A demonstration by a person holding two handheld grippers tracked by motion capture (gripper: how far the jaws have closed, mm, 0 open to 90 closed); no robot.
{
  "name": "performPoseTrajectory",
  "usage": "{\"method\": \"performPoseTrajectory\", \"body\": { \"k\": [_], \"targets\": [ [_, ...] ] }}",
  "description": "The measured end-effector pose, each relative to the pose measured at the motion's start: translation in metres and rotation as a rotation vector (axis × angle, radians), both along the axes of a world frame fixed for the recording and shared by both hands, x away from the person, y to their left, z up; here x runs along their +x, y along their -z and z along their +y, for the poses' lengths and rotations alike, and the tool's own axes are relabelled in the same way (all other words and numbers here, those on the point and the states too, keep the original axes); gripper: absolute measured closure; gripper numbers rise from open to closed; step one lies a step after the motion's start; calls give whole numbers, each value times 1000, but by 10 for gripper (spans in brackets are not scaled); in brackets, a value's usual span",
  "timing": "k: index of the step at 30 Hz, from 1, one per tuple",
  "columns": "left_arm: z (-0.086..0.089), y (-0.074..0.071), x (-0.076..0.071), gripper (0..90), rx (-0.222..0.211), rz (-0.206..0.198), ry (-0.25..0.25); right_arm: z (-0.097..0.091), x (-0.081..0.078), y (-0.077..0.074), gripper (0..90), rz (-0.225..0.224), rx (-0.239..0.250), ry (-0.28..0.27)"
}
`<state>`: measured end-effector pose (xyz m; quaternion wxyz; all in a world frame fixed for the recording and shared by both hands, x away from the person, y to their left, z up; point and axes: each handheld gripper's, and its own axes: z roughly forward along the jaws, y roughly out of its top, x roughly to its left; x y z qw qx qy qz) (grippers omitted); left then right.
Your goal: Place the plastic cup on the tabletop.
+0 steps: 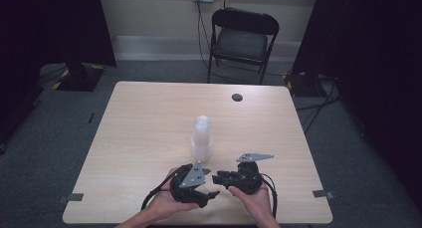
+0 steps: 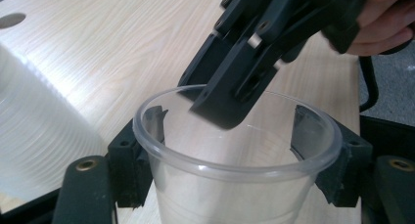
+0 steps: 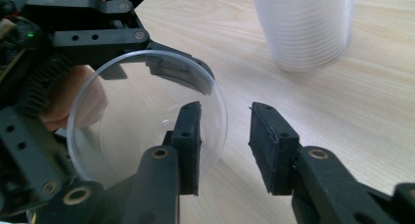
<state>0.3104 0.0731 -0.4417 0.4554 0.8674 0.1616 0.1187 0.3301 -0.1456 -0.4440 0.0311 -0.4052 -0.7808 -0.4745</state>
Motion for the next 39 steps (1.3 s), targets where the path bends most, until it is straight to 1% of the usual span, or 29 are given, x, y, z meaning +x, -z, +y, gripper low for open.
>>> {"method": "performPoseTrajectory", "body": {
  "k": [1, 4, 5, 6, 7, 9, 10, 11, 13, 15, 17, 19, 20, 22, 28, 29, 31, 33, 34, 35, 36, 38, 39],
  "targets": [
    [1, 0, 1, 288, -11, 10, -7, -1, 0, -1, 639, -5, 10, 5],
    [5, 0, 3, 288, -17, 24, -14, -3, 0, -3, 624, -23, 27, 12],
    [5, 0, 3, 289, -33, 31, -22, -4, 0, -3, 623, -35, 41, 15],
    [7, 0, 3, 289, -32, 28, -23, -5, 0, -4, 622, -37, 45, 15],
    [8, 0, 3, 289, -41, 28, -30, -6, 1, -5, 620, -42, 46, 19],
    [10, 0, 4, 289, -43, 33, -35, -9, 1, -6, 617, -51, 61, 25],
    [12, -1, 5, 289, -45, 32, -42, -9, 1, -6, 617, -51, 61, 25],
    [16, -1, 6, 289, -58, 39, -68, -11, 3, -6, 614, -52, 63, 36],
    [21, -3, 8, 289, -67, 38, -82, -13, 4, -6, 614, -58, 68, 42],
    [25, -5, 10, 290, -86, 40, -102, -16, 5, -6, 612, -63, 77, 51],
    [30, -6, 13, 290, -96, 46, -121, -19, 7, -6, 610, -68, 71, 63],
    [36, -7, 17, 290, -102, 68, -140, -22, 9, -5, 608, -74, 67, 70],
    [39, -8, 19, 290, -103, 67, -150, -24, 10, -5, 607, -75, 61, 76],
    [44, -10, 21, 292, -120, 77, -174, -28, 12, -4, 608, -81, 53, 90],
    [58, -13, 25, 292, -146, 73, -224, -36, 13, -3, 610, -90, 41, 119],
    [61, -14, 26, 292, -152, 66, -238, -37, 13, -3, 610, -93, 41, 121],
    [66, -14, 28, 294, -174, 77, -272, -39, 13, -4, 610, -98, 33, 130],
    [71, -15, 30, 294, -187, 84, -291, -41, 13, -3, 609, -87, 18, 132],
    [73, -16, 31, 295, -194, 83, -299, -42, 12, -3, 608, -87, 15, 135],
    [76, -17, 31, 295, -188, 80, -305, -44, 12, -2, 605, -85, 14, 139],
    [78, -17, 31, 295, -194, 71, -313, -45, 12, -1, 602, -83, 8, 140],
    [82, -19, 32, 295, -207, 69, -333, -46, 10, -1, 596, -86, -1, 149],
    [85, -19, 32, 295, -216, 59, -345, -48, 10, -1, 591, -84, -7, 151]
  ]
}}
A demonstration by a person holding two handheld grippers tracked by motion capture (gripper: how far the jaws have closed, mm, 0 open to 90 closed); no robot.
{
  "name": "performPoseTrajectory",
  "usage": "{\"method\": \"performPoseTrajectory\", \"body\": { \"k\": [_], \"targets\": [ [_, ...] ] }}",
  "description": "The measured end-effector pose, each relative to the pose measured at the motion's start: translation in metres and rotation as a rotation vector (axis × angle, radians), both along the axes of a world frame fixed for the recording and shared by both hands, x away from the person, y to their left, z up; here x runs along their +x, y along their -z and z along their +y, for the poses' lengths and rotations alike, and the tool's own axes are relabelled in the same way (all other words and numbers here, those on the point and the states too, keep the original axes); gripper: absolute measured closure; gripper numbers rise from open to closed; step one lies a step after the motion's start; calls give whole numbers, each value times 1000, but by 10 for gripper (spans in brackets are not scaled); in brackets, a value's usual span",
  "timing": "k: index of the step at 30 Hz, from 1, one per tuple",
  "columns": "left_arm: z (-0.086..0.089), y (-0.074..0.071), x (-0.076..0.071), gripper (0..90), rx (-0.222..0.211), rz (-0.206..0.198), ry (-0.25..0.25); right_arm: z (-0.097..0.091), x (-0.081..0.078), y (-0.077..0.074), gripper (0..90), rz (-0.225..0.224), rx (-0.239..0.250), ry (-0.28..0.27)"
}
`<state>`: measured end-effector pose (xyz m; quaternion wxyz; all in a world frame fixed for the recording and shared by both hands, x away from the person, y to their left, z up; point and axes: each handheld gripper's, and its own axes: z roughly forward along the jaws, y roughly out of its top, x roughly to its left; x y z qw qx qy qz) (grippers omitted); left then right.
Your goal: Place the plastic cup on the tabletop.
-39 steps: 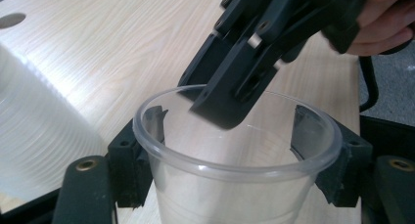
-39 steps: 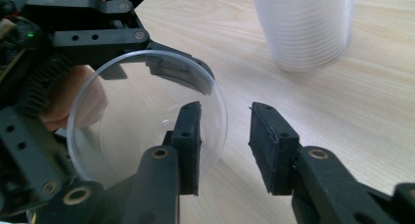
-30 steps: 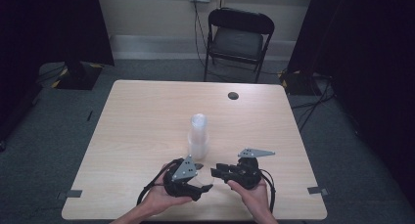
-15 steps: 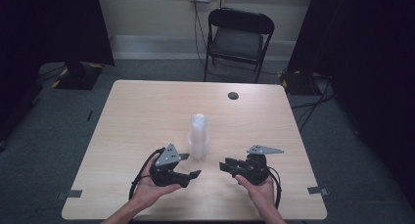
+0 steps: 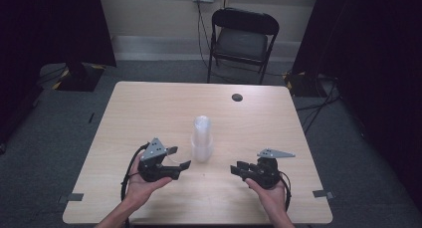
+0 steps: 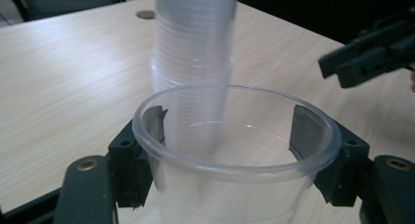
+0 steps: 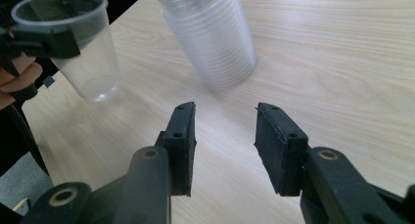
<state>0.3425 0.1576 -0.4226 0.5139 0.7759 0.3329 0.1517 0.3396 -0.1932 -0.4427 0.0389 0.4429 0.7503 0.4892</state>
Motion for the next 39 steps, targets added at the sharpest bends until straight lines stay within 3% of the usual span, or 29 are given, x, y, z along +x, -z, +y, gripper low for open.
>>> {"method": "performPoseTrajectory", "body": {
  "k": [3, 14, 18, 22, 24, 28, 32, 39],
  "targets": [
    [6, -3, 3, 294, -29, -3, -20, -3, -3, 1, 582, -2, -7, 12],
    [26, -15, 15, 294, -33, -38, -108, -19, -4, 2, 534, -3, -26, 84],
    [33, -13, 25, 294, -57, -4, -132, -21, -4, 2, 523, -5, -38, 103],
    [37, -12, 31, 295, -56, 3, -162, -21, -4, 3, 521, -5, -44, 105],
    [42, -15, 39, 295, -57, -13, -198, -20, -4, 3, 521, -4, -48, 104],
    [50, -15, 52, 301, -53, -22, -221, -21, -2, 6, 521, 3, -48, 107],
    [61, -13, 63, 304, -74, -17, -256, -21, -3, 7, 523, 6, -52, 110],
    [67, -9, 78, 316, -84, -62, -323, -19, -2, 8, 524, 4, -57, 108]
  ]
}}
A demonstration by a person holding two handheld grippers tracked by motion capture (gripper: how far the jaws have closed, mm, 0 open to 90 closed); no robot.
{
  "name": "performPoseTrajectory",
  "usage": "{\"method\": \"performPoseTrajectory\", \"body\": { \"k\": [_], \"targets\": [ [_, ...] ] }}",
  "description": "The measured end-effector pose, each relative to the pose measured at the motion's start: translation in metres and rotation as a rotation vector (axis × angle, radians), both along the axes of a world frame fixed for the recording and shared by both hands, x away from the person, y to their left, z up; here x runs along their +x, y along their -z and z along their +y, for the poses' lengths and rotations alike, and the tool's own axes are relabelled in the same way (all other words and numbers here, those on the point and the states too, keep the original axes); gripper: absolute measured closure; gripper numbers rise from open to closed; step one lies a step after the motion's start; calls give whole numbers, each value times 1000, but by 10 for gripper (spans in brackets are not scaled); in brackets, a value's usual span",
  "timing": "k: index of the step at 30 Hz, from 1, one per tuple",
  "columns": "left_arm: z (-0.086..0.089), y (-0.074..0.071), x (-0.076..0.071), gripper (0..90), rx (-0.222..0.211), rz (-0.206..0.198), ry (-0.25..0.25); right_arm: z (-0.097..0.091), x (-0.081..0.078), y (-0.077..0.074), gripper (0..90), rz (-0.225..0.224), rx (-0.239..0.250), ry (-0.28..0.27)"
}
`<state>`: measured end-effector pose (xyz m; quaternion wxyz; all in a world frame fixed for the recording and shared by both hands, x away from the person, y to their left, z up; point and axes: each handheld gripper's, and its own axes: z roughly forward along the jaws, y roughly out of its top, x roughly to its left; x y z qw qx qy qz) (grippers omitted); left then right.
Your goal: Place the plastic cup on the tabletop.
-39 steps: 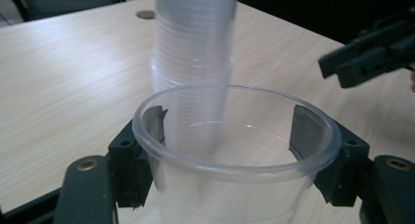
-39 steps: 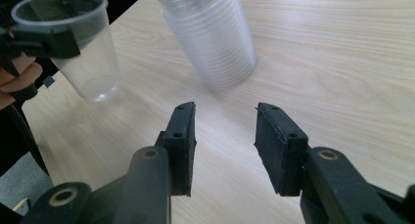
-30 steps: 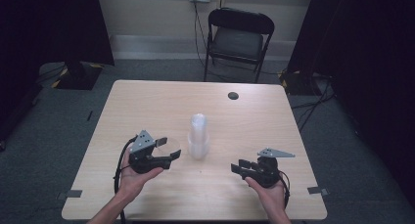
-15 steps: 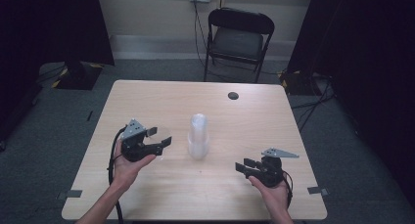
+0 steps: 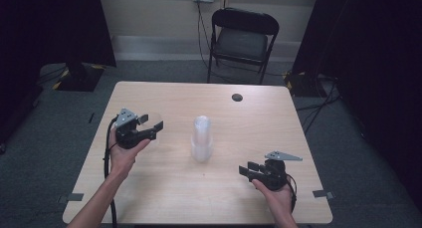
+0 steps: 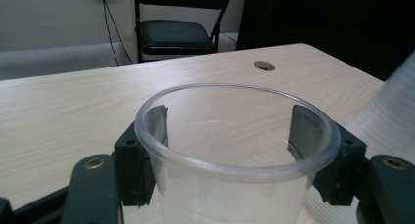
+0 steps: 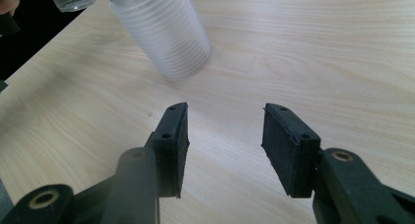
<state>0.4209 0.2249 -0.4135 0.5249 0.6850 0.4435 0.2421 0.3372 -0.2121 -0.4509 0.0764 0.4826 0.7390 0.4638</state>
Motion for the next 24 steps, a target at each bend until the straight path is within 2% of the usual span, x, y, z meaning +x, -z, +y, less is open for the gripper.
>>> {"method": "performPoseTrajectory", "body": {
  "k": [5, 8, 10, 12, 14, 15, 21, 24],
  "targets": [
    [-4, 8, 10, 316, 41, 16, -10, 0, 1, 1, 525, 10, -3, -2],
    [-4, 14, 17, 315, 32, 27, -23, 0, 1, 1, 526, 8, -5, -4],
    [-6, 18, 21, 313, 11, 38, -29, 0, 0, 1, 527, 10, -6, -4],
    [-7, 20, 23, 313, 42, 30, -38, 0, 0, 1, 527, 9, -8, -6],
    [-9, 24, 27, 311, 16, 35, -50, 0, 0, 1, 526, 6, -6, -3],
    [-8, 25, 29, 310, 41, 31, -48, 0, 0, 1, 526, 5, 0, -1],
    [-10, 32, 35, 304, 46, 30, -93, -1, 0, 2, 526, 6, -3, 0],
    [-8, 39, 41, 300, 52, 47, -112, -2, 0, 3, 523, 9, -2, 8]
  ]
}}
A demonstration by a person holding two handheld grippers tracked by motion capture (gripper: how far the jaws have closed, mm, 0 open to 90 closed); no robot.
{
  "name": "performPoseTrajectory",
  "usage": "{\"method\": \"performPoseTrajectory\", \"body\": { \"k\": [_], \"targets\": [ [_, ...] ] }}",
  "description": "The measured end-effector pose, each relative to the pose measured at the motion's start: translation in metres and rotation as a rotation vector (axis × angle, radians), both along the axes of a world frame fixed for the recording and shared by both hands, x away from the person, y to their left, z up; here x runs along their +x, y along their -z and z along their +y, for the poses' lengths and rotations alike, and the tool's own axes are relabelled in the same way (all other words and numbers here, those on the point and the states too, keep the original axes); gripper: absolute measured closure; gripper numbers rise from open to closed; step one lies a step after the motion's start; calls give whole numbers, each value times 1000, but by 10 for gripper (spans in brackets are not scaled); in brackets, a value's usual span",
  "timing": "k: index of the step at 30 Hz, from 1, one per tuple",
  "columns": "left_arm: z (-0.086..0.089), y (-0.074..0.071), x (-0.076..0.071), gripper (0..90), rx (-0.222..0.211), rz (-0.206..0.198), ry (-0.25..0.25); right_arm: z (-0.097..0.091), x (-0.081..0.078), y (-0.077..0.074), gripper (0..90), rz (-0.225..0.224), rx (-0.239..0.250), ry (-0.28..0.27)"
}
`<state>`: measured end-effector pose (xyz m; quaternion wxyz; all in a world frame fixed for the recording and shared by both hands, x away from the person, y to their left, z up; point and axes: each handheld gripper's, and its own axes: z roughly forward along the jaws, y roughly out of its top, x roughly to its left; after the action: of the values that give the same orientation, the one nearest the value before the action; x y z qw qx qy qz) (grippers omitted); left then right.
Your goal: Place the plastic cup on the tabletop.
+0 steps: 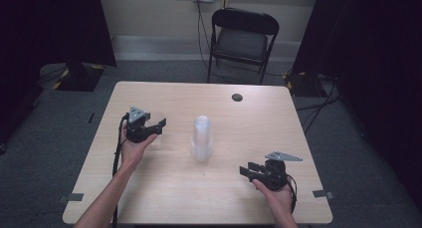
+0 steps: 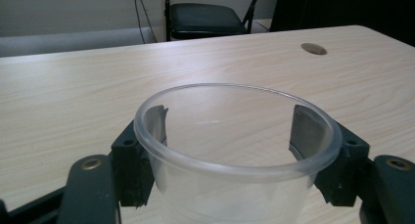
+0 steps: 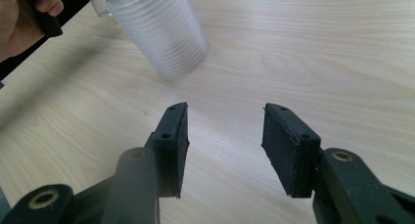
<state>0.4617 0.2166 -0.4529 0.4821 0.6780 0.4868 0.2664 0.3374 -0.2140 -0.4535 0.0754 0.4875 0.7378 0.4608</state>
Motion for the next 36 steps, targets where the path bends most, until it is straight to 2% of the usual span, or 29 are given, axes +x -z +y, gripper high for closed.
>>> {"method": "performPoseTrajectory", "body": {
  "k": [5, 12, 18, 21, 31, 34, 36],
  "targets": [
    [-1, 4, 2, 288, -9, 11, -7, 0, 0, 0, 524, -2, 0, -3],
    [-2, 7, 4, 269, 9, 33, 1, 0, 0, 1, 531, -1, 2, -10],
    [-4, 7, 3, 251, -3, 41, 10, 0, 0, 1, 530, -1, 3, -10],
    [-4, 6, 2, 223, 24, 43, 28, 0, 0, 1, 530, -1, 2, -10],
    [-8, 7, -2, 248, 66, 64, 60, 0, 0, 0, 530, 1, 3, -6],
    [-10, 8, -2, 264, 104, 71, 70, 0, 0, 0, 530, -3, 3, -8],
    [-10, 9, -3, 268, 92, 75, 73, 0, 0, 0, 530, -3, 3, -8]
  ]
}}
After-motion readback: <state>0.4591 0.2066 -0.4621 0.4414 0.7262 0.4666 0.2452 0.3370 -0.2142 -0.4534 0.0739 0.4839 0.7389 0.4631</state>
